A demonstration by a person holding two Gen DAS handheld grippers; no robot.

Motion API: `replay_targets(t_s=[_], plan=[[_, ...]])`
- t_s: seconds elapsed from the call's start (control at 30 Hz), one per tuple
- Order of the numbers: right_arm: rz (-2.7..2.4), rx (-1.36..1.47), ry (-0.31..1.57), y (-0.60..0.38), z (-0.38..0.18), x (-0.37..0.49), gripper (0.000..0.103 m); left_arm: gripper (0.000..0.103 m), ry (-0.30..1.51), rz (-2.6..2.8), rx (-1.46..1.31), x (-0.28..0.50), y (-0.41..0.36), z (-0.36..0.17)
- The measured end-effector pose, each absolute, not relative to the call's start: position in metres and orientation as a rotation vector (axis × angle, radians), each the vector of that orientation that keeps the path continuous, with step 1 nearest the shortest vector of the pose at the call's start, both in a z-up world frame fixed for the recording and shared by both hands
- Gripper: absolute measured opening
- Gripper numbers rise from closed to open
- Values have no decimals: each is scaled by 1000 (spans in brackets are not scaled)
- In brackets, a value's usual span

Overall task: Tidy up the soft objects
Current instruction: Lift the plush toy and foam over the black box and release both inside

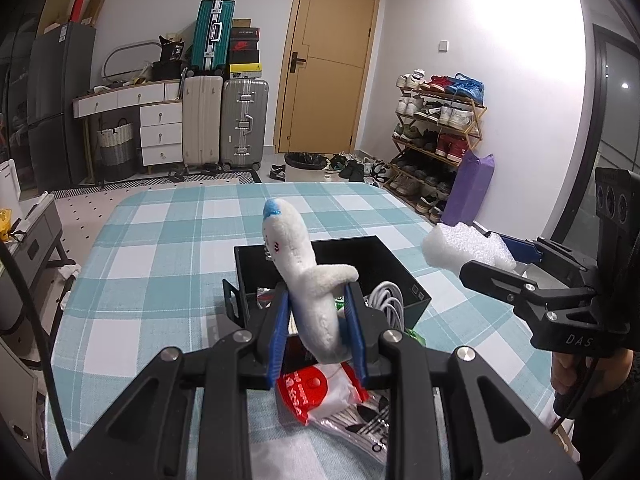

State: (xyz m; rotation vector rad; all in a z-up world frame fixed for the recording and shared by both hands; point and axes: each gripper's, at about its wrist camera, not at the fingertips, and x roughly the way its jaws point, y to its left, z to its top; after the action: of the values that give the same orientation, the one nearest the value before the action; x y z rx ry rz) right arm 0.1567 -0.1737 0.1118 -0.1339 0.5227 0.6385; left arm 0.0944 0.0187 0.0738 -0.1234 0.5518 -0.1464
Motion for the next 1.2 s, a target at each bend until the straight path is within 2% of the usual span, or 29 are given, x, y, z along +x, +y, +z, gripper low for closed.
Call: replay_targets(t_s=[1.2], plan=[[675, -158, 606, -124, 76, 236, 72, 25, 658, -132, -121, 165, 20, 34]])
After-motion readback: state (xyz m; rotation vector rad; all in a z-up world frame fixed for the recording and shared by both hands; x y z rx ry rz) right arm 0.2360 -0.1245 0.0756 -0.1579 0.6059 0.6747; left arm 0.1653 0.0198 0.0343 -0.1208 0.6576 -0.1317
